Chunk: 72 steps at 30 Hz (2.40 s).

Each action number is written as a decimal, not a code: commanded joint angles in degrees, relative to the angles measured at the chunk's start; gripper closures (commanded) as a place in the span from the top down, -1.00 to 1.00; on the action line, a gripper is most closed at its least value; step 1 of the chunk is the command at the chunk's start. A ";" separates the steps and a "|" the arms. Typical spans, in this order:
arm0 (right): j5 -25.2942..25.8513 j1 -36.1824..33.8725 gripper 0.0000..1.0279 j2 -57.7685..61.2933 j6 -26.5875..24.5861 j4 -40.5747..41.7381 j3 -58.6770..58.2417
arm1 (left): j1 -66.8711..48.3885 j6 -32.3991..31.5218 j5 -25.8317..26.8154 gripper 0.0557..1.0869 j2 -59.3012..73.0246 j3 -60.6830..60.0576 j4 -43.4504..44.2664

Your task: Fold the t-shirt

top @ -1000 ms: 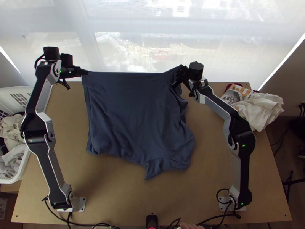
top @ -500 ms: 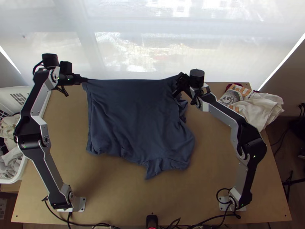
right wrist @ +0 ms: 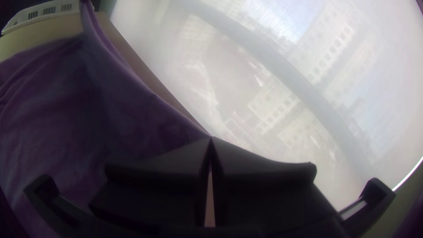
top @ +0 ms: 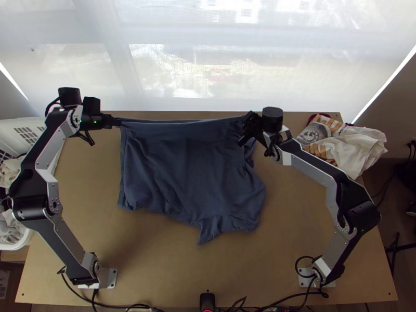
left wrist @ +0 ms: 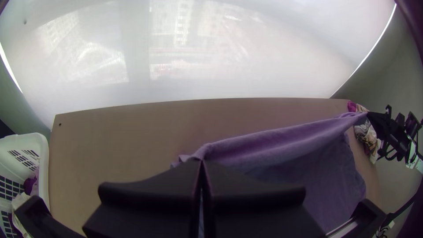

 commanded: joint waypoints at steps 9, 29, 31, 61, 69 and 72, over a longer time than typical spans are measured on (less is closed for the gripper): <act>-0.01 1.81 -0.95 -10.07 2.50 0.66 -13.67 | -0.36 -0.23 0.63 -0.93 -8.70 -13.74 4.07; -0.01 4.79 -0.95 -20.80 3.74 -0.39 -25.97 | -0.62 -0.40 0.71 -0.93 -18.10 -28.59 6.88; -0.01 5.41 -0.95 -21.50 3.82 -0.83 -27.38 | -0.62 -0.31 0.71 -0.93 -18.90 -30.09 7.05; 0.08 7.69 -0.95 -18.34 4.26 -0.22 -34.76 | -0.89 0.39 0.36 -0.93 -19.16 -43.27 13.82; 0.26 7.69 -0.95 -16.58 4.53 0.57 -34.85 | -0.80 1.53 -0.16 -0.93 -18.72 -45.82 15.40; 0.35 7.34 -0.95 -16.58 4.53 0.57 -34.85 | 0.17 2.15 -0.25 -0.93 -18.46 -45.91 15.40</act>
